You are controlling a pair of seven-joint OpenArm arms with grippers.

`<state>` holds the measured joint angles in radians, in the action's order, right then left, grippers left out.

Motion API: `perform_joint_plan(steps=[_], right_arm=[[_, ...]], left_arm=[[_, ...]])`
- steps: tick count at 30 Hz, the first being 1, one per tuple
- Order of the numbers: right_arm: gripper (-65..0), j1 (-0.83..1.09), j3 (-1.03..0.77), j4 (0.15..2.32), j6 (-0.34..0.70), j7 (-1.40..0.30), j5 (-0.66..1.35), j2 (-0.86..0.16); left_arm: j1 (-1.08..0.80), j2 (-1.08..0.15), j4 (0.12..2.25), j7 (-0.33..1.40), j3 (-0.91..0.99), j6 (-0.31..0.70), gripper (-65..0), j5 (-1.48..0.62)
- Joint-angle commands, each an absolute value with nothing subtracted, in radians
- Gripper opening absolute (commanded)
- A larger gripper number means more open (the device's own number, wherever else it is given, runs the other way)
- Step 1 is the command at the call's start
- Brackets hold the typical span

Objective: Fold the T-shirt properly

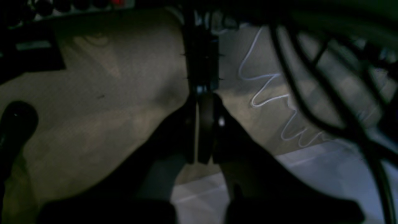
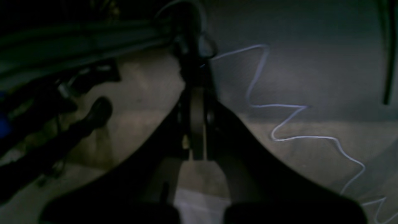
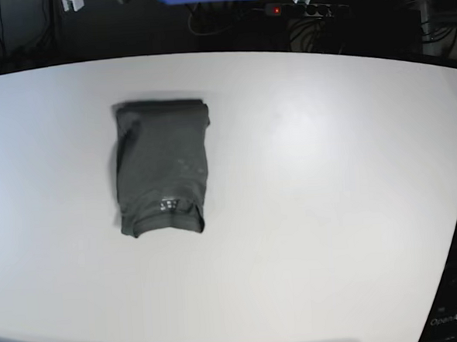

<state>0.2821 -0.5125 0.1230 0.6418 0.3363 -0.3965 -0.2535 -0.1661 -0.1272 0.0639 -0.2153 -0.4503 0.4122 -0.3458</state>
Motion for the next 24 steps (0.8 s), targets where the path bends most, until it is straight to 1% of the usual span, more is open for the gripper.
perform_joint_plan(steps=[1,4,6,10,15,16,19,24], right_arm=[[-64.6,0.278,-0.49,0.113,0.579,0.341,-0.39,-0.262],[-64.4,0.242,-0.426,0.074,0.479,0.323,-0.39,-0.255],[-64.4,0.22,-0.4,0.048,0.433,0.323,-0.39,-0.255],[-64.4,0.162,-0.367,0.005,0.414,0.272,-0.39,-0.254],[-64.3,0.153,-0.352,0.008,0.406,0.248,-0.39,-0.232],[-64.3,0.153,-0.337,0.008,0.383,0.248,-0.39,-0.222],[-64.3,0.156,-0.272,0.008,0.266,0.252,-0.39,-0.202],[-64.3,0.154,-0.252,0.008,0.254,0.249,-0.387,-0.199]], left_arm=[[-0.176,-0.128,0.059,-0.216,-0.446,0.418,-63.3,-0.343],[-0.174,-0.117,0.062,-0.216,-0.446,0.418,-63.3,-0.346],[-0.159,-0.11,0.058,-0.216,-0.444,0.418,-63.3,-0.346],[-0.147,-0.11,0.058,-0.216,-0.441,0.412,-63.3,-0.351],[-0.125,-0.09,0.054,-0.213,-0.444,0.41,-63.3,-0.384],[-0.122,-0.087,0.054,-0.213,-0.444,0.41,-63.3,-0.389],[-0.119,-0.084,0.054,-0.211,-0.444,0.409,-63.3,-0.389],[-0.125,-0.084,0.053,-0.208,-0.443,0.407,-63.3,-0.39]])
